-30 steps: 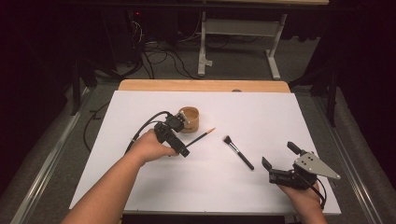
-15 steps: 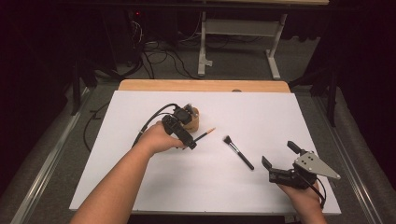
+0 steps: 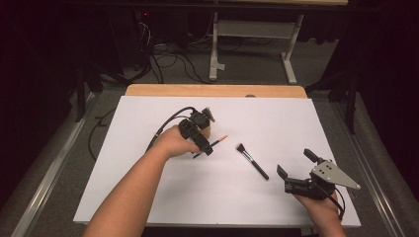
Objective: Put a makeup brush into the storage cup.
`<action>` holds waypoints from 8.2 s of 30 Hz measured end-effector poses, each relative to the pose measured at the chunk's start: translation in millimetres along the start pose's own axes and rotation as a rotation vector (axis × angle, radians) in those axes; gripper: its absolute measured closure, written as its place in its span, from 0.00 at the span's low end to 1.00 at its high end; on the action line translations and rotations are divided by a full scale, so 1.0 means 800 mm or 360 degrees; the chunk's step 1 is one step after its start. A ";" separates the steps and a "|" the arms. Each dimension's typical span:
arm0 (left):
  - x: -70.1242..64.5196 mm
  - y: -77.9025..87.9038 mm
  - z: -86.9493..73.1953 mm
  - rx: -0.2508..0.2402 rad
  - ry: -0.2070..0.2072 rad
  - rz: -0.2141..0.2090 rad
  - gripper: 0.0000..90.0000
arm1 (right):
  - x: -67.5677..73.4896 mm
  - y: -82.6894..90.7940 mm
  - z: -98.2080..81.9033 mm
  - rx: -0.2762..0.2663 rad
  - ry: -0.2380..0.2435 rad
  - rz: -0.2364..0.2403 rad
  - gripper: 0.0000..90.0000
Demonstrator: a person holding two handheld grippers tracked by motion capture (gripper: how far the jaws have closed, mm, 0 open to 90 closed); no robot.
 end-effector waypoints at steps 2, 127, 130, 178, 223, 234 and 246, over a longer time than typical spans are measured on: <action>0.001 -0.004 0.000 0.0004 0.0001 0.0001 0.10 | 0.000 0.000 0.000 0.0003 -0.0001 -0.0003 0.01; 0.008 -0.032 -0.011 0.0202 -0.0030 0.0022 0.93 | 0.002 -0.001 0.002 -0.0013 0.0009 0.0016 0.01; 0.008 -0.029 -0.017 0.0205 -0.0033 0.0017 0.93 | 0.002 -0.001 0.003 -0.0019 0.0005 0.0020 0.01; 0.010 0.008 -0.115 -0.0035 -0.0020 -0.0036 0.93 | 0.007 -0.001 0.002 -0.0029 -0.0002 0.0022 0.01; 0.003 0.018 -0.131 -0.0945 0.0223 -0.0056 0.93 | 0.014 -0.005 -0.002 -0.0005 0.0023 0.0041 0.01; 0.003 0.010 -0.135 -0.1113 0.0251 -0.0066 0.93 | 0.018 -0.008 -0.006 0.0014 0.0041 0.0044 0.01; -0.011 0.018 -0.124 -0.1241 0.0208 -0.0084 0.93 | 0.016 -0.008 -0.008 0.0027 0.0045 0.0033 0.01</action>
Point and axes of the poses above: each handheld gripper's, and its own axes: y roughly backward along the jaws, z roughly out of its top, x roughly to its left, the point moved 10 cm from there along -y, roughly forward along the jaws
